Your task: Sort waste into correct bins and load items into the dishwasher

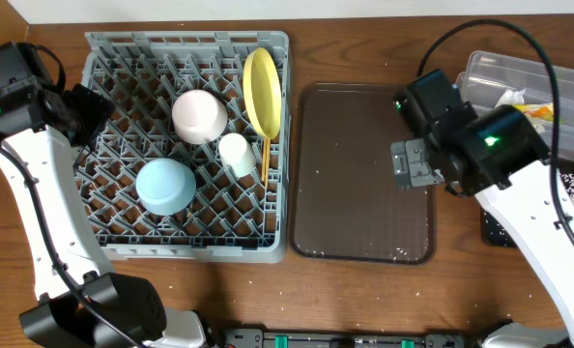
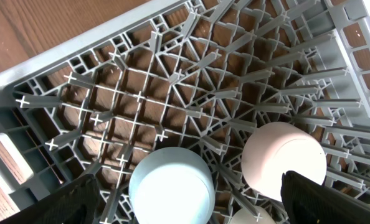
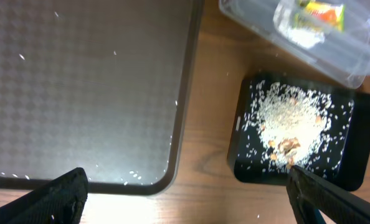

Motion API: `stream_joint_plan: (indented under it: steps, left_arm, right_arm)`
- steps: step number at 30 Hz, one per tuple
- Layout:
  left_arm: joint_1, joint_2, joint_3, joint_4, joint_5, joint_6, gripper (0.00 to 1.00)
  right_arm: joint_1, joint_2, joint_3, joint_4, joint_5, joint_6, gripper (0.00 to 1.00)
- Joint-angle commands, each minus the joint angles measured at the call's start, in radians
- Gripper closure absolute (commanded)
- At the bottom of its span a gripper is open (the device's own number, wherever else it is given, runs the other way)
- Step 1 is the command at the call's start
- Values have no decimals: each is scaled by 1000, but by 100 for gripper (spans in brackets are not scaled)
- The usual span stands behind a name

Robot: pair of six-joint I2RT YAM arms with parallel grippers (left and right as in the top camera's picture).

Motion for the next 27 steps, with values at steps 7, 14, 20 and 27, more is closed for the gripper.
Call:
stream_joint_plan:
  steps: [7,14,20,27]
  left_arm:
    - [2,2,-1,-3,-5,-8,7]
    - [2,2,-1,-3,-5,-8,7]
    - [2,2,-1,-3,-5,-8,6]
    - [2,2,-1,-3,-5,-8,6]
  right_arm:
    - [6,-4,-33,-43,-133,28,1]
    - [6,-4,-35,-21,-174,20,1]
    - [5,-45,-122,150,-177,-202,1]
    - [-21,-270,-507,565,-177,-269,1]
